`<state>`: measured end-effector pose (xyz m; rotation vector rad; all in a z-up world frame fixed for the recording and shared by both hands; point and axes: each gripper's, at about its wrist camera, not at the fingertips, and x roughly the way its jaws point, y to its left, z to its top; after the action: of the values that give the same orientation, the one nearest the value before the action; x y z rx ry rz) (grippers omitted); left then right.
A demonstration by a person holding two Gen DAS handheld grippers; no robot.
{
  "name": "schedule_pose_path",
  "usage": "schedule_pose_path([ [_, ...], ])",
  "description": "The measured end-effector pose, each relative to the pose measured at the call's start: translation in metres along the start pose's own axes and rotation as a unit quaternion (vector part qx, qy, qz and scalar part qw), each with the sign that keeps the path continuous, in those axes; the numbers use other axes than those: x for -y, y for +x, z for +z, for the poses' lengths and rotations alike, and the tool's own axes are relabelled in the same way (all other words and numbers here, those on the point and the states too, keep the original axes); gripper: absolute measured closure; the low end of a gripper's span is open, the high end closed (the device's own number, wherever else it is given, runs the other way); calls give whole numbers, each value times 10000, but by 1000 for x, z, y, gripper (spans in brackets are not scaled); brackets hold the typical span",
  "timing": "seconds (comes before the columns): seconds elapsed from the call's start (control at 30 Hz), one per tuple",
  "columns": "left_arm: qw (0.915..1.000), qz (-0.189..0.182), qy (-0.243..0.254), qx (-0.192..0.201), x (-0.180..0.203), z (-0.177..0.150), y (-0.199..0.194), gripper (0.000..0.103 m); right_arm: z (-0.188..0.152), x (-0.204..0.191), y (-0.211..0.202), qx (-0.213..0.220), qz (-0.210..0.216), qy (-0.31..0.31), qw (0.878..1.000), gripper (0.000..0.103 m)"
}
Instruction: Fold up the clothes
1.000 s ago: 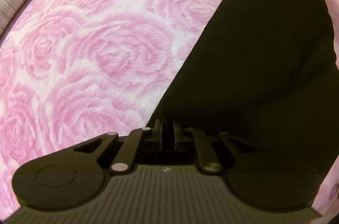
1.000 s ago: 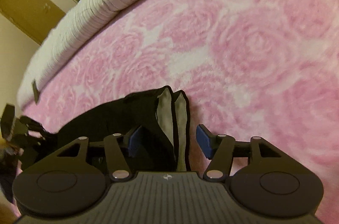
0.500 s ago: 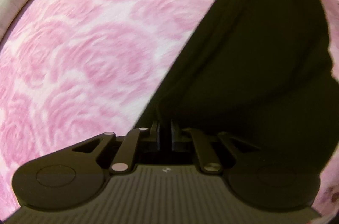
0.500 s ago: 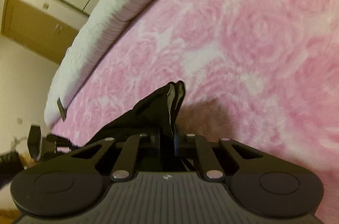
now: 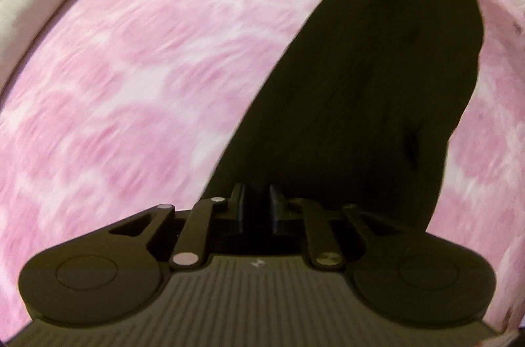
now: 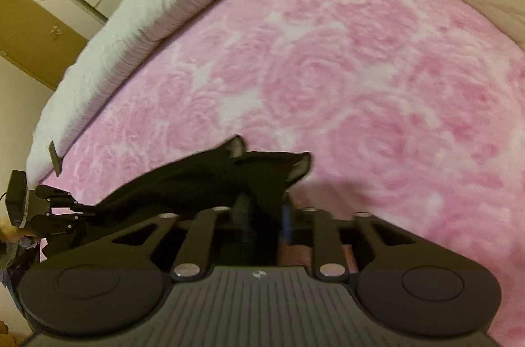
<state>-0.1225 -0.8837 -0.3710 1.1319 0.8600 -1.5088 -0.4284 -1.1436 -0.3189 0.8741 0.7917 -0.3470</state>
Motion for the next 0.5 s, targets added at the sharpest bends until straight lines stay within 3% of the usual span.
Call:
schedule_pose_path([
  [0.07,9999,34,-128,-32,-10,-20,-11,93,-1,-3,2,69,-223,24,9997,53],
  [0.13,9997,109,-227,-58,-17,-41,-21,92,-1,-5,4,132,-495,60,9987,54],
  [0.2,9992,235,-294,-118,-20,-62,-31,91,1,-13,3,332,-1141,-102,9929,53],
  [0.33,9951,604,-674,-386,-29,-124,-54,66,6,-43,-5,798,-2164,-594,9712,48],
  [0.37,9928,736,-832,-438,-34,-144,-62,61,6,-51,-5,882,-2311,-720,9662,41],
  [0.5,9795,1312,-1373,-666,-59,-224,-90,58,-2,-93,2,1112,-2797,-1163,9465,36],
])
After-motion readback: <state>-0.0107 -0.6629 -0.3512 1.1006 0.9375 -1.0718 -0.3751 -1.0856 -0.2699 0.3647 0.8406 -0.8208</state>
